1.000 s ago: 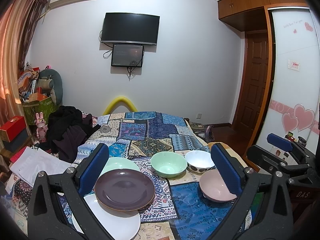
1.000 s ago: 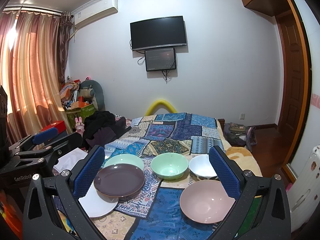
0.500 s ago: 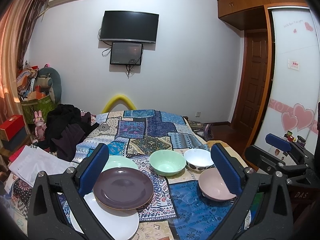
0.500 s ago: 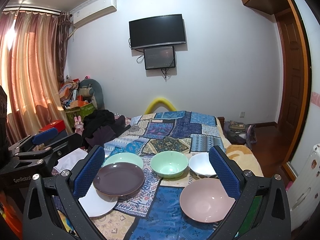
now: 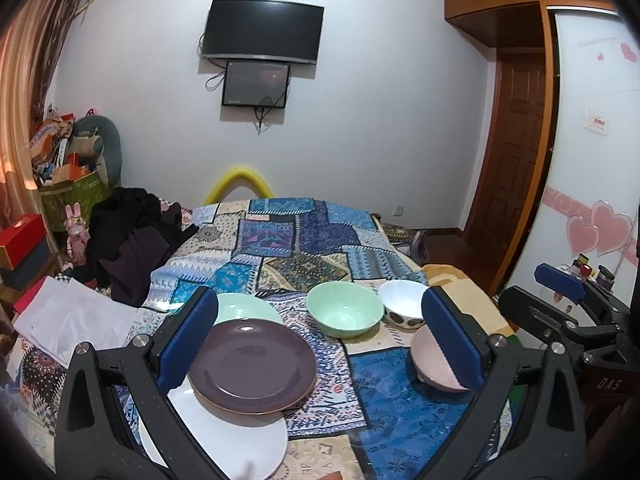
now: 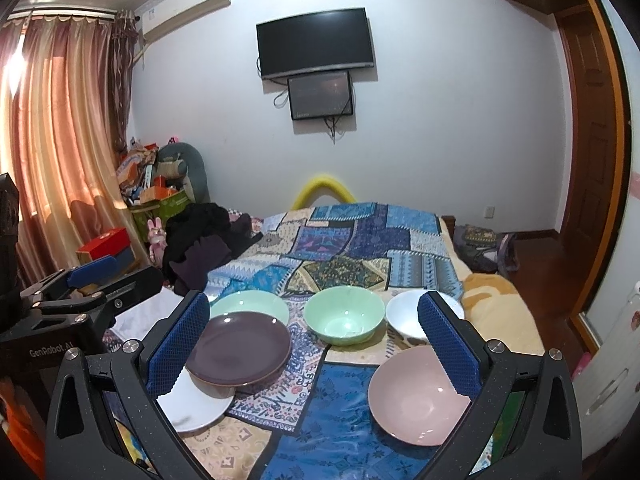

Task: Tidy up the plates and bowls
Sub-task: 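Grasp the dark brown plate rim with both grippers and lift it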

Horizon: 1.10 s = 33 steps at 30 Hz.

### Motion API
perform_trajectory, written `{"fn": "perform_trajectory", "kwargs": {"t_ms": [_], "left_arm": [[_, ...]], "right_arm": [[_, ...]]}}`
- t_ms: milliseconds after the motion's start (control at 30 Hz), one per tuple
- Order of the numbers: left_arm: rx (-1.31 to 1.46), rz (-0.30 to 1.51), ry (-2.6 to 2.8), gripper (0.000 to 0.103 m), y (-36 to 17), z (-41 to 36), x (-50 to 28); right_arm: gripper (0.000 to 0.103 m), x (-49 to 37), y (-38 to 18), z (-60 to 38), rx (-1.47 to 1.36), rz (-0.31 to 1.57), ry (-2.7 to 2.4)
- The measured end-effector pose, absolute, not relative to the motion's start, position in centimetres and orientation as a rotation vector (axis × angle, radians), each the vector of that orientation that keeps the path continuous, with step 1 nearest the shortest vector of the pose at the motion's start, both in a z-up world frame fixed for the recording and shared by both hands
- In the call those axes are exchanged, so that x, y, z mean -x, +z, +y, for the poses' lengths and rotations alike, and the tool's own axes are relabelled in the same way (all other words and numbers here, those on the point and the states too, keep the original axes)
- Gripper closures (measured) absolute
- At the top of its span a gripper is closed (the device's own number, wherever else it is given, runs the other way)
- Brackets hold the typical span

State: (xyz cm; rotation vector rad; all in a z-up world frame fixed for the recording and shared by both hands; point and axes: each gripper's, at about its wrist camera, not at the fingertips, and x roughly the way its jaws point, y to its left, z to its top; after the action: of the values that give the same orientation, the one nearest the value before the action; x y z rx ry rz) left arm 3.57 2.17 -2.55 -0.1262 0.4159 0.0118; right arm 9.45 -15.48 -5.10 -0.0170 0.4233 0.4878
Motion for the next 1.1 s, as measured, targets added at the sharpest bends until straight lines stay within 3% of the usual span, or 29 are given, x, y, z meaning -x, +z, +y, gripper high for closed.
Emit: {"fn": "perform_trajectory", "kwargs": {"t_ms": [333,467,533,1033,1100], "left_arm": [[0.111,0.519,0.018,0.0,-6.1,5.1,-6.9],[0.098,0.6,0.038,0.016,-7.9,7.0,-8.7],[0.123,0.639,0.039,0.017,-9.0,8.3,-9.6],[0.233,0.909,0.1,0.043,-17.5,17.0,-16.3],[0.22,0.937,0.098,0.045,-18.4,17.6,-16.9]], "right_arm": [[0.0,-13.8,-8.4,-13.4,-0.015,0.585,0.529],[0.001,-15.3,-9.8,-12.1,-0.001,0.644,0.545],[0.002,-15.8,-10.4,-11.5,0.015,0.657,0.549],[0.027,-20.3,-16.3,-6.5,0.118,0.856,0.608],[0.034,-20.8,-17.2,-6.3,0.119,0.889,0.608]]}}
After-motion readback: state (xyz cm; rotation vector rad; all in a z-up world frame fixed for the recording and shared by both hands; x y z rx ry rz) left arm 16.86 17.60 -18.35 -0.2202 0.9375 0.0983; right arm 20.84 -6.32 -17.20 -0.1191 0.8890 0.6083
